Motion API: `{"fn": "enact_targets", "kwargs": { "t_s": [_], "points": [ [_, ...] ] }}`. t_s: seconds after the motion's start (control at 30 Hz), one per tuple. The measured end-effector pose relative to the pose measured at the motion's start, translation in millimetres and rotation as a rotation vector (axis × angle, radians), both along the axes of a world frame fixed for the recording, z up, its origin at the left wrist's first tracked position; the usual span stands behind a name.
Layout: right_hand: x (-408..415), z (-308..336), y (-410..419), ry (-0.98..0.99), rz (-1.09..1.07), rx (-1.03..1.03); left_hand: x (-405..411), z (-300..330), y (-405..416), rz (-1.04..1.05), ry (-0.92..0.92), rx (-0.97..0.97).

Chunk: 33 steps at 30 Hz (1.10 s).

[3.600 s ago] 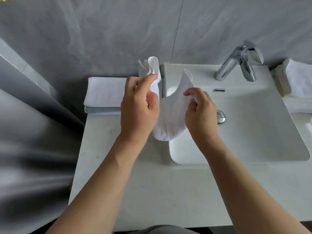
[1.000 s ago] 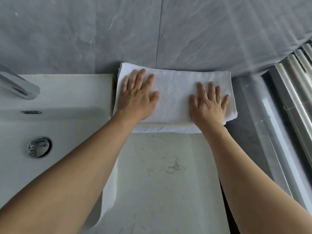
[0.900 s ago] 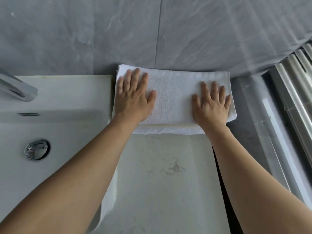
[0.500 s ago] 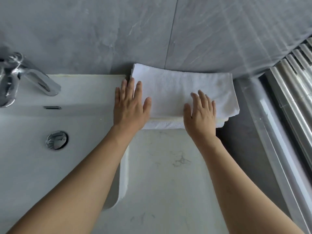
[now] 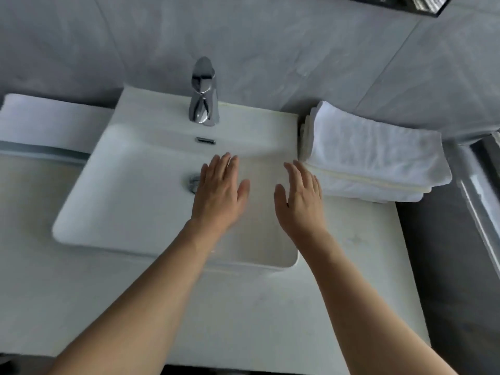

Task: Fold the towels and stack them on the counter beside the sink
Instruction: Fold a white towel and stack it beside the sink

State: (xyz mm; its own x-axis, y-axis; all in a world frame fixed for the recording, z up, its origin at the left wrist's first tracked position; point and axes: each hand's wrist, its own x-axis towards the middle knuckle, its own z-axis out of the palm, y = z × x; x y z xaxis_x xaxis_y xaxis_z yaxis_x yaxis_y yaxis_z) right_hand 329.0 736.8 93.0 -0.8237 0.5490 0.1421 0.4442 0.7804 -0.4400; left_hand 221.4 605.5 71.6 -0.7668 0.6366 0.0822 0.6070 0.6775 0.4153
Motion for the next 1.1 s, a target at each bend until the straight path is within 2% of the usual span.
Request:
{"fn": "enact_targets", "kwargs": {
  "t_s": [0.13, 0.23, 0.33, 0.47, 0.53, 0.77, 0.83, 0.97, 1.03, 1.1],
  "points": [
    [-30, 1, -81, 0.037, -0.017, -0.029, -34, 0, -81, -0.04, 0.008, -0.007],
    [-51, -1, -130, 0.06, 0.016, -0.068, -56, -1, -131, 0.012, 0.003, -0.02],
    [-66, -2, -161, 0.092, 0.035, -0.088, -68, -3, -167, 0.06, -0.007, 0.056],
    [-94, -7, -196, 0.12, 0.12, -0.167, -85, -4, -206, 0.241, -0.047, 0.124],
    [-110, -8, -214, 0.139, 0.143, -0.188, -95, -2, -225, 0.267, -0.036, 0.135],
    [-200, -3, -303, 0.107, 0.245, -0.339, -182, -9, -327, 0.496, -0.092, 0.153],
    [-232, -5, -324, 0.102, 0.186, -0.409, -215, -12, -343, 0.536, -0.177, 0.173],
    [-296, -17, -363, 0.03, -0.055, -0.754, -282, -19, -377, 0.6, -0.302, 0.226],
    [-333, -27, -371, 0.004, -0.234, -0.987, -315, -24, -395, 0.646, -0.366, 0.253],
    [-366, -34, -371, 0.025, -0.502, -1.275, -348, -32, -408, 0.684, -0.469, 0.27]
  ]
}}
